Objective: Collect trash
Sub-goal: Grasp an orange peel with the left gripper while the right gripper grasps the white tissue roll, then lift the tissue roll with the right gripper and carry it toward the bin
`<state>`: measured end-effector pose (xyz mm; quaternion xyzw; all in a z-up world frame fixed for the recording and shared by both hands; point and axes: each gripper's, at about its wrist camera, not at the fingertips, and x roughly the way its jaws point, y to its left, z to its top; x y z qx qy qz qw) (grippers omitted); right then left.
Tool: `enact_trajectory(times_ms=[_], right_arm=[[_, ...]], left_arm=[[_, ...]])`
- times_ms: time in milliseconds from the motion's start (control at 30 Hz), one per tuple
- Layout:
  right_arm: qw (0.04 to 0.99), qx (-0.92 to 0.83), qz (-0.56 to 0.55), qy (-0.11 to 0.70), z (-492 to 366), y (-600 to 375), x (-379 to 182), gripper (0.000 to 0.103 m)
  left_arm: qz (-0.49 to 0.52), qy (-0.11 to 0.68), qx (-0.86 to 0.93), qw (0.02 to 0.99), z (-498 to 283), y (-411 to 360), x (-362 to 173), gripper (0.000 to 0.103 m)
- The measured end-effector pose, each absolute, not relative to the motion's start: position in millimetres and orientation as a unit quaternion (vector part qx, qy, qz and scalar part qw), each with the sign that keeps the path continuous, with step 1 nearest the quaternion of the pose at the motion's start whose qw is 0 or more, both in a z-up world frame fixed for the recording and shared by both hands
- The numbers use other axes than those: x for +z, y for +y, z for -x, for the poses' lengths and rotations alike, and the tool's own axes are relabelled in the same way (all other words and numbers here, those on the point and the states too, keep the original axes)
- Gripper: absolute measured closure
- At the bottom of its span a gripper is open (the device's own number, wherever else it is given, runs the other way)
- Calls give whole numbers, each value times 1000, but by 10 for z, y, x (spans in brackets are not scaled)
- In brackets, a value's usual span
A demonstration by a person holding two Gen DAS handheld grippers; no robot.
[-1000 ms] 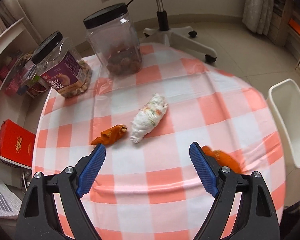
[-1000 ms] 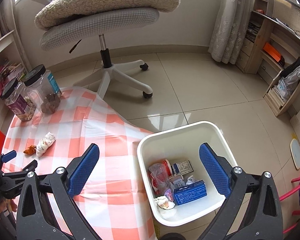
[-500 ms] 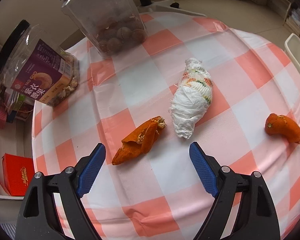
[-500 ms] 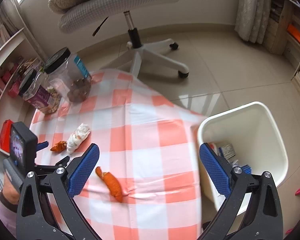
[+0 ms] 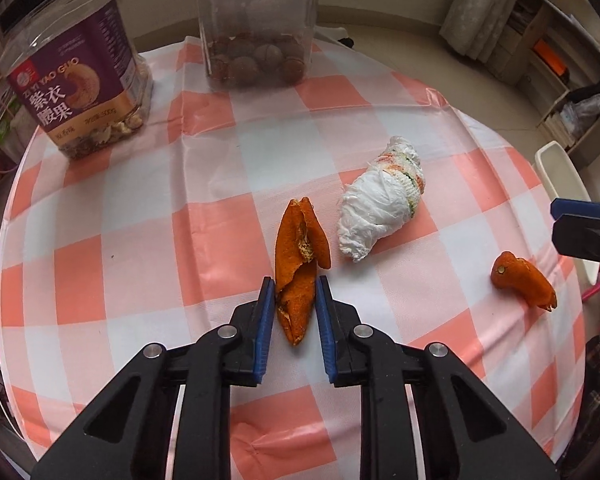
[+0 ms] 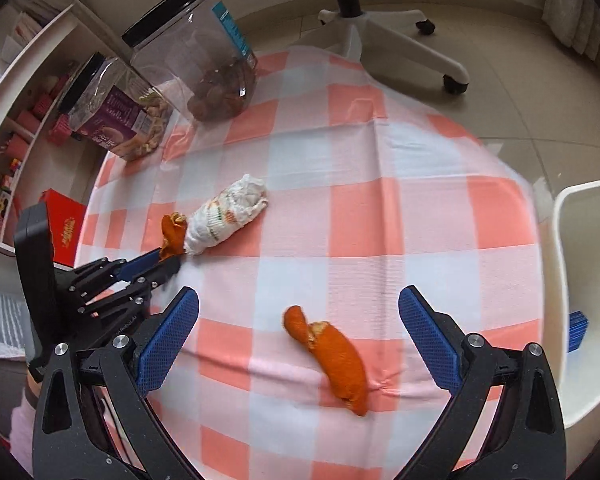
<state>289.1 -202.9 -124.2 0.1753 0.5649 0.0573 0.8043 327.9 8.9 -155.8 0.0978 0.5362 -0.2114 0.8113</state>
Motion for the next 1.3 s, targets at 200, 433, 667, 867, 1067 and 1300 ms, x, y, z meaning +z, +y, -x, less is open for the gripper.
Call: enact_trajectory(times_ms=[200,433,667,867,1067,1300], right_arm=[[796,53,-204,568,-3022,-1826,-1337,7],[786,22,-244,567,-3441,-1529,-1472,8],[813,0,-170,557,-3612,-1129,-1603,60],[822,73,-151,544,-3472,-995,-1499,63],[838,110,-157,511,-3218,-1125,-1021,63],[852,150,-145,480,-2668,-1387,-547,63]], left_arm=[[-84,514,-176,835,-3205,423,-1404,84],[-52,499,-122,856,-3242,940,-1248,84],[-27,488,-94,867,-3162,1150,-1126,84],[-5,469,-75,880,-3015,1269,-886,84],[10,452,-72,889,-2733,1267,-577,84],[31,498,-62,865,-2816,1207,-762,26]])
